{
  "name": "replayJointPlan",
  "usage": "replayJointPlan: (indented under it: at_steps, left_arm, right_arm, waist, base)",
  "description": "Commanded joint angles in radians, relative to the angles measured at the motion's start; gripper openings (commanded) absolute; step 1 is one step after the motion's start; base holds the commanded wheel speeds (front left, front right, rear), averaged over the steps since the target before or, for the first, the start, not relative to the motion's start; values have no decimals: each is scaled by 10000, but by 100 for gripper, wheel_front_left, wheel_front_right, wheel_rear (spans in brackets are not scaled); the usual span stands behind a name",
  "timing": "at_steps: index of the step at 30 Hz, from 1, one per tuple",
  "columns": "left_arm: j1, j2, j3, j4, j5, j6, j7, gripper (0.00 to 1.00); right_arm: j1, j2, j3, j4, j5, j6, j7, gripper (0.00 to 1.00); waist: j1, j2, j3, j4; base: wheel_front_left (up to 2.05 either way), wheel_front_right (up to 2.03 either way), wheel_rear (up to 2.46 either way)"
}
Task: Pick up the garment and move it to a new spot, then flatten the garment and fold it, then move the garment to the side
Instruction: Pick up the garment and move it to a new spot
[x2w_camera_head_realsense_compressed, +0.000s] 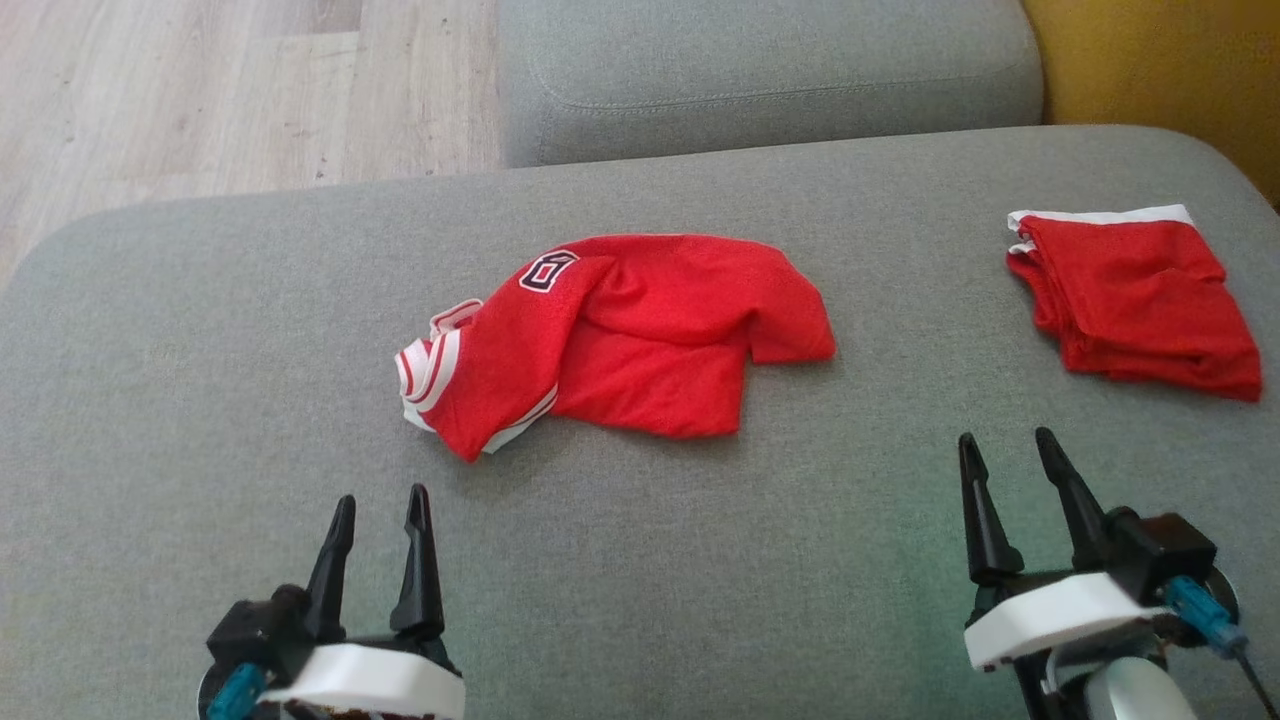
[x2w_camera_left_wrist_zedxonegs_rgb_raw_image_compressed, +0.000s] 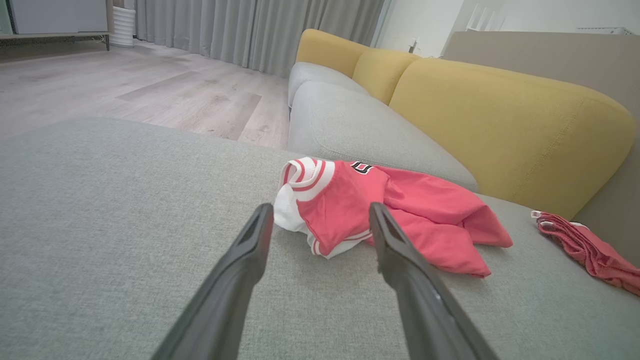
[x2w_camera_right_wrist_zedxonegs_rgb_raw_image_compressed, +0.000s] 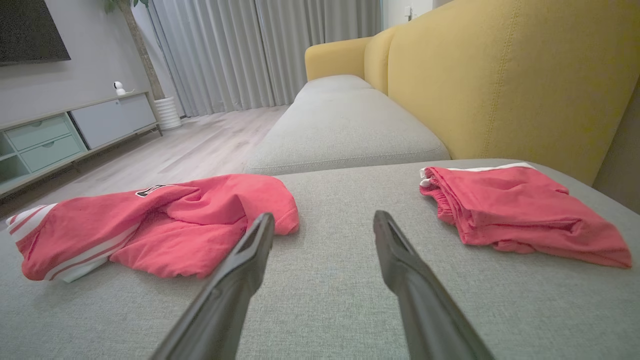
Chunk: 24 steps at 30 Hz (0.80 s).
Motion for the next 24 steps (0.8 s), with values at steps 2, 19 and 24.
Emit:
replayJointPlan:
  at_steps: [2, 19, 24]
  left_arm:
    - [-257, 32, 475, -205, 143, 76, -121, 100]
    - [-259, -57, 597, 213, 227, -113, -121, 100]
    - [-273, -73, 600, 278, 222, -123, -122, 100]
  right_arm:
    - [-295, -52, 312, -191, -29, 75, -156, 100]
    - [-450, -52, 270, 232, -49, 75, -259, 100]
    - [-463, -52, 248, 250, -54, 75, -262, 100]
  waist:
    - [1, 0, 1, 6]
    - [1, 0, 14, 30]
    - [1, 0, 30, 25]
  base:
    - [0, 0, 0]
    - [0, 0, 0]
    - [0, 0, 0]
